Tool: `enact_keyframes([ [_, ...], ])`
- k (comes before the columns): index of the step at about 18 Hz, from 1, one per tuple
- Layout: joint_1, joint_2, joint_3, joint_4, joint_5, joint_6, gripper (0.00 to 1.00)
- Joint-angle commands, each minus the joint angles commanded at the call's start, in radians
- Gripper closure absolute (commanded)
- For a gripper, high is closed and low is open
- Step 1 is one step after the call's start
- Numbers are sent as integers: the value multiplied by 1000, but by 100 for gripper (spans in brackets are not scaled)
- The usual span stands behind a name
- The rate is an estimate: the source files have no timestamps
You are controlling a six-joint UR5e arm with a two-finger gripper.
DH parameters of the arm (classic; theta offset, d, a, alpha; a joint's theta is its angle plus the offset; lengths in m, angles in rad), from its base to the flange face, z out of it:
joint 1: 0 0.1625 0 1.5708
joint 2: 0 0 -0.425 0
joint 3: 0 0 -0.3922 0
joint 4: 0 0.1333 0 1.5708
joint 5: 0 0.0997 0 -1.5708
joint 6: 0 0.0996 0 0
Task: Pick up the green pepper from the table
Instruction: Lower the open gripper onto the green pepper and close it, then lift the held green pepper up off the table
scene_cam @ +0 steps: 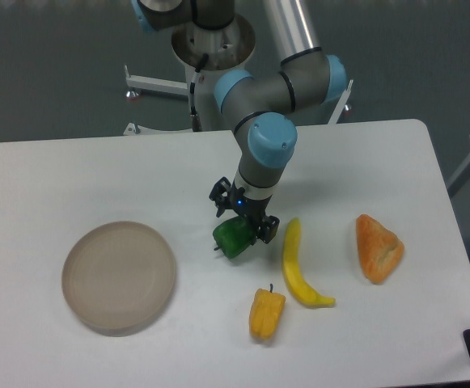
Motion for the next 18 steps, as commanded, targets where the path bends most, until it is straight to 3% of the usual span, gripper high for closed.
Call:
enact_keyframes([
  [1,2,0,3,0,0,5,63],
  [2,2,-2,6,0,0,5,73],
  [3,3,0,9,0,0,5,76],
  [7,11,11,21,-3,0,6,79],
  [9,17,17,64,-12,9,8,79],
  [11,49,38,119,-31,9,34,79],
  [14,95,32,236,-125,12,96,79],
  [18,182,-18,360,-170,17,218,78],
])
